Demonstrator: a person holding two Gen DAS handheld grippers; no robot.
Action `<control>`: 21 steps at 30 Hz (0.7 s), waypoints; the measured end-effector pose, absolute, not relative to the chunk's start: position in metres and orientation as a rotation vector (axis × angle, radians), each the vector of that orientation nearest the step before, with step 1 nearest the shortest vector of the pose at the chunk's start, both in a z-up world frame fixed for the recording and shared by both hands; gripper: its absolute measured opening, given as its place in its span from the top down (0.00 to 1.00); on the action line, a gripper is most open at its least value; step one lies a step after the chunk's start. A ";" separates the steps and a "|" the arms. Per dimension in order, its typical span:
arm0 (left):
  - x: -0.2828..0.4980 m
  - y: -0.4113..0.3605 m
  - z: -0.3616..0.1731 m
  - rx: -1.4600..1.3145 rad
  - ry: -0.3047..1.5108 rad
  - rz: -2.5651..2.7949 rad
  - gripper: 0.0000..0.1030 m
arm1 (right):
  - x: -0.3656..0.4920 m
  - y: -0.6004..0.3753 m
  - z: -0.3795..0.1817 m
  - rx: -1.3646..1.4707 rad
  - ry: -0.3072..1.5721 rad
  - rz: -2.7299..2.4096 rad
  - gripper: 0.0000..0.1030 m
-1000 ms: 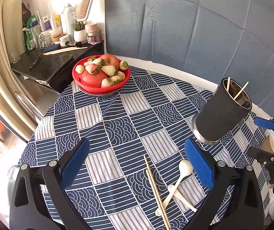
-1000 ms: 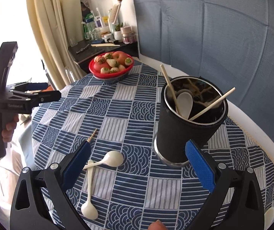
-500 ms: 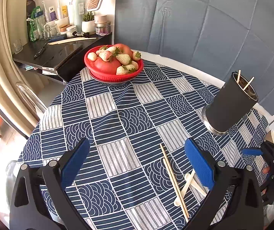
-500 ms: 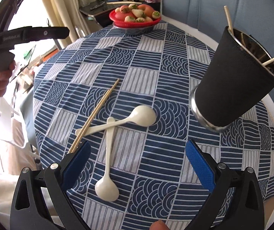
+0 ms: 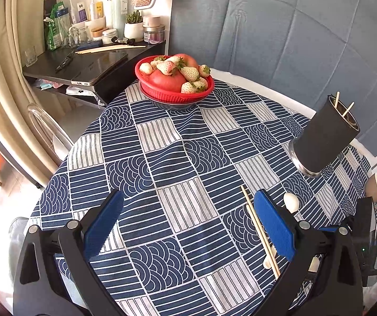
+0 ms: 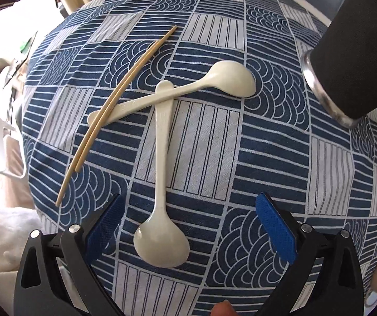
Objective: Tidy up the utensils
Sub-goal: 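Close the right tool on the long white spoon lying on the cloth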
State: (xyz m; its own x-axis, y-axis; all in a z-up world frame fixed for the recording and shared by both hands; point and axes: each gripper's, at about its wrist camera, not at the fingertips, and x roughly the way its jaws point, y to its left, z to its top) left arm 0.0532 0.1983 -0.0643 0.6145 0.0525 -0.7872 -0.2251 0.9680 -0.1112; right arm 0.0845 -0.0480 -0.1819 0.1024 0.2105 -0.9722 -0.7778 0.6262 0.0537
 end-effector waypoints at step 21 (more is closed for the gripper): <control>0.065 0.172 -0.073 -0.174 0.905 0.053 0.06 | 0.086 -0.085 -0.162 -0.398 1.349 0.807 0.93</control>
